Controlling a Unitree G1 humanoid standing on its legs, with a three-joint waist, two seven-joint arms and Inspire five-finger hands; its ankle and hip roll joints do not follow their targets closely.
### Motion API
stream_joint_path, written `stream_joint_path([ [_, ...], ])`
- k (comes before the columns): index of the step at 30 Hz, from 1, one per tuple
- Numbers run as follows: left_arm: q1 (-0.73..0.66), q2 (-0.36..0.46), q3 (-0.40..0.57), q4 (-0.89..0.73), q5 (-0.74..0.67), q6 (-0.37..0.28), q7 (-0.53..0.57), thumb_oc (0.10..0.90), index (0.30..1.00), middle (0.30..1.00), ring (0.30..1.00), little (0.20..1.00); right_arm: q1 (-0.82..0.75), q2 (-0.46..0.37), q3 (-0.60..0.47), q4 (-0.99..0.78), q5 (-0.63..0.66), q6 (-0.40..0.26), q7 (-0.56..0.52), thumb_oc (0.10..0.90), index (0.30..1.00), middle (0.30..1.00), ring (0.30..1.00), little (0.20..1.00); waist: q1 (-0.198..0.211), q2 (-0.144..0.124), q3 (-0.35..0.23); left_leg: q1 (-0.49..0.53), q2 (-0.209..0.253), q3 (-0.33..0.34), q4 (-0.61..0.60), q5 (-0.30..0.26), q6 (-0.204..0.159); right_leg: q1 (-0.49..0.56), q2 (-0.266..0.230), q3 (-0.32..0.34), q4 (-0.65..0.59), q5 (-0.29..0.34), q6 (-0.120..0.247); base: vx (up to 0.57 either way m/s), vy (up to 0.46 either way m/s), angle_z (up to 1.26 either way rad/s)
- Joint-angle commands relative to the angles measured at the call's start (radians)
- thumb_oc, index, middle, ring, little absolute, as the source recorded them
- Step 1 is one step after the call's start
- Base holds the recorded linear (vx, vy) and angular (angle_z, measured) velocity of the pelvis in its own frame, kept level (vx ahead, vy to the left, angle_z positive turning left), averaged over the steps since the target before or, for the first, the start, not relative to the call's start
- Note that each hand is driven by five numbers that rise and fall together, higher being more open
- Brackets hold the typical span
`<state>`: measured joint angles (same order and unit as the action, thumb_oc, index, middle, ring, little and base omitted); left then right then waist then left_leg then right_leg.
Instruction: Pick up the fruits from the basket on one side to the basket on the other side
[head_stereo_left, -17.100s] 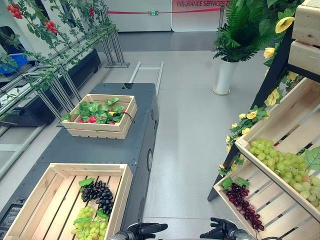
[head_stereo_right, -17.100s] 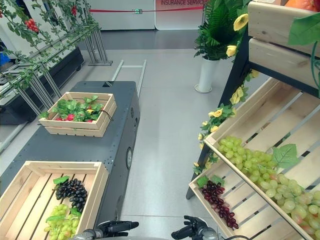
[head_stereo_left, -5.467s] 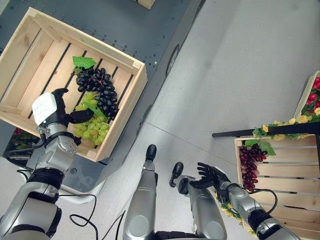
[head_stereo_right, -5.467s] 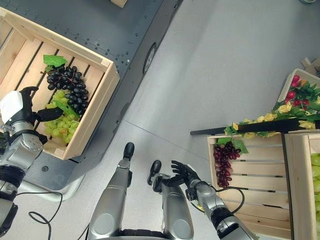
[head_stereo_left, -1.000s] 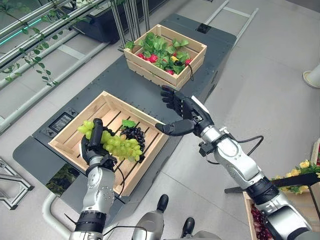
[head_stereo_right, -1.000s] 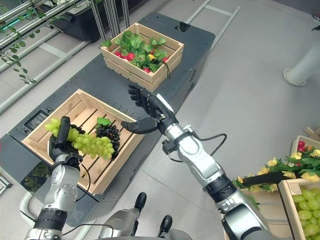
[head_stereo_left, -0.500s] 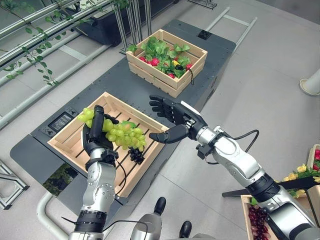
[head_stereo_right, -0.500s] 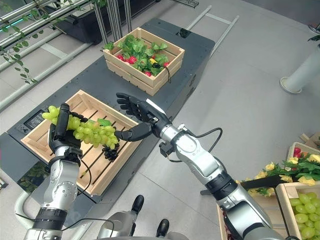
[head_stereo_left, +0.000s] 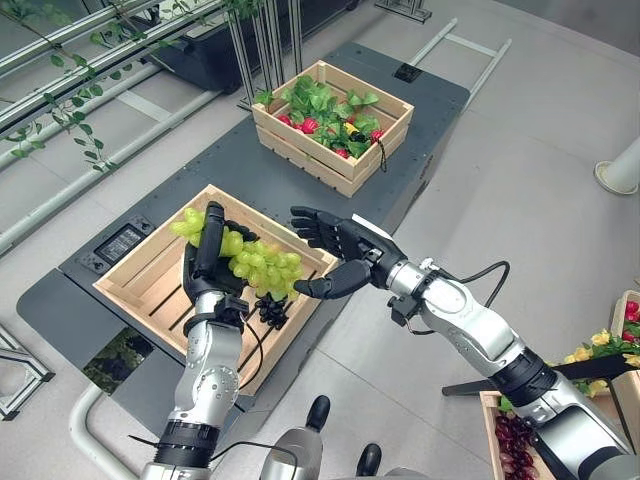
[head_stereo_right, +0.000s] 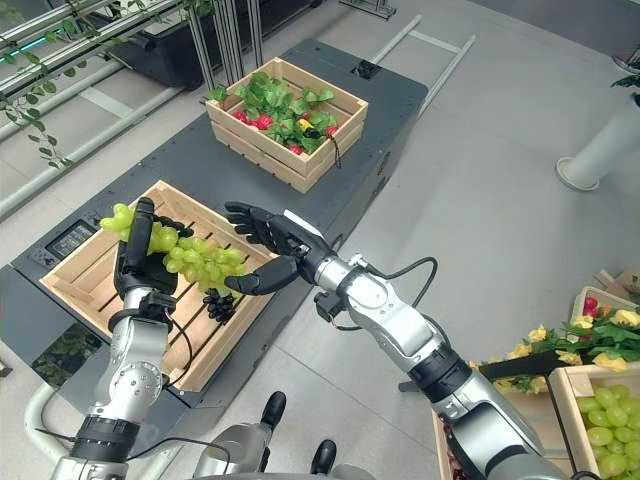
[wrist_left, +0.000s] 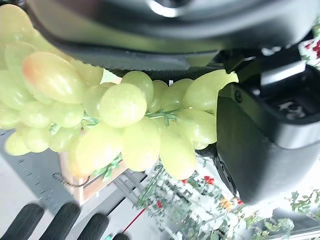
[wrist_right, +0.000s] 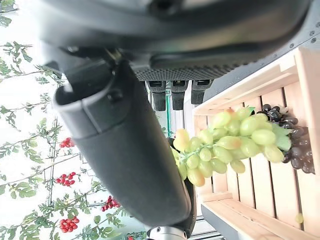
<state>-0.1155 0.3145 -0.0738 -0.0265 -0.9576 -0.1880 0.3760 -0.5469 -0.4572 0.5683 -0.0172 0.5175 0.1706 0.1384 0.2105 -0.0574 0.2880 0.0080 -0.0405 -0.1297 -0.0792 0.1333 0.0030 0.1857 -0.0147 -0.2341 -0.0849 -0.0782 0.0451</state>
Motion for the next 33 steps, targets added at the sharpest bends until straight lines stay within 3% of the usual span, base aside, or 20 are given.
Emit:
stream_joint_path([
  [1, -0.041, 0.015, -0.037, -0.097, 0.018, -0.066, -0.086, 0.400, 0.300, 0.300, 0.300, 0.300, -0.026, 0.058, 0.031, -0.020, 0.025, -0.073, 0.014, 0.800, 0.900, 0.900, 0.900, 0.900, 0.003, -0.002, -0.211, 0.044, -0.043, -0.023, -0.008, -0.123, 0.014, -0.078, -0.039, -0.018, 0.029, 0.065, 0.021, 0.00, 0.000, 0.00],
  [7, -0.038, 0.008, -0.071, -0.109, -0.019, -0.052, -0.129, 0.400, 0.300, 0.300, 0.300, 0.300, -0.015, 0.069, 0.026, -0.016, 0.037, -0.107, -0.033, 0.800, 0.900, 0.900, 0.900, 0.900, -0.001, 0.000, -0.207, 0.046, -0.042, -0.018, -0.008, -0.125, 0.015, -0.080, -0.039, -0.013, 0.029, 0.069, 0.022, 0.00, 0.000, 0.00],
  [15, -0.043, -0.003, -0.101, -0.130, -0.065, -0.052, -0.177, 0.400, 0.300, 0.300, 0.300, 0.300, 0.008, 0.073, 0.017, -0.030, 0.032, -0.085, -0.032, 0.800, 0.900, 0.900, 0.900, 0.900, -0.011, 0.001, -0.208, 0.046, -0.044, -0.012, -0.008, -0.127, 0.018, -0.083, -0.038, -0.004, 0.028, 0.071, 0.023, 0.00, 0.000, 0.00],
  [26, -0.071, -0.021, -0.142, -0.171, -0.128, -0.107, -0.300, 0.400, 0.300, 0.300, 0.300, 0.300, 0.032, 0.076, 0.024, -0.014, 0.062, -0.065, 0.000, 0.800, 0.900, 0.900, 0.900, 0.900, -0.021, -0.004, -0.209, 0.051, -0.042, -0.005, -0.008, -0.132, 0.017, -0.082, -0.038, -0.003, 0.027, 0.073, 0.024, 0.00, 0.000, 0.00],
  [33, -0.085, -0.030, -0.148, -0.188, -0.138, -0.124, -0.338, 0.400, 0.300, 0.300, 0.300, 0.300, 0.049, 0.072, 0.032, 0.003, 0.037, -0.018, 0.020, 0.800, 0.900, 0.900, 0.900, 0.900, -0.028, -0.008, -0.211, 0.056, -0.041, 0.000, -0.008, -0.135, 0.017, -0.079, -0.037, 0.001, 0.028, 0.072, 0.024, 0.00, 0.000, 0.00],
])
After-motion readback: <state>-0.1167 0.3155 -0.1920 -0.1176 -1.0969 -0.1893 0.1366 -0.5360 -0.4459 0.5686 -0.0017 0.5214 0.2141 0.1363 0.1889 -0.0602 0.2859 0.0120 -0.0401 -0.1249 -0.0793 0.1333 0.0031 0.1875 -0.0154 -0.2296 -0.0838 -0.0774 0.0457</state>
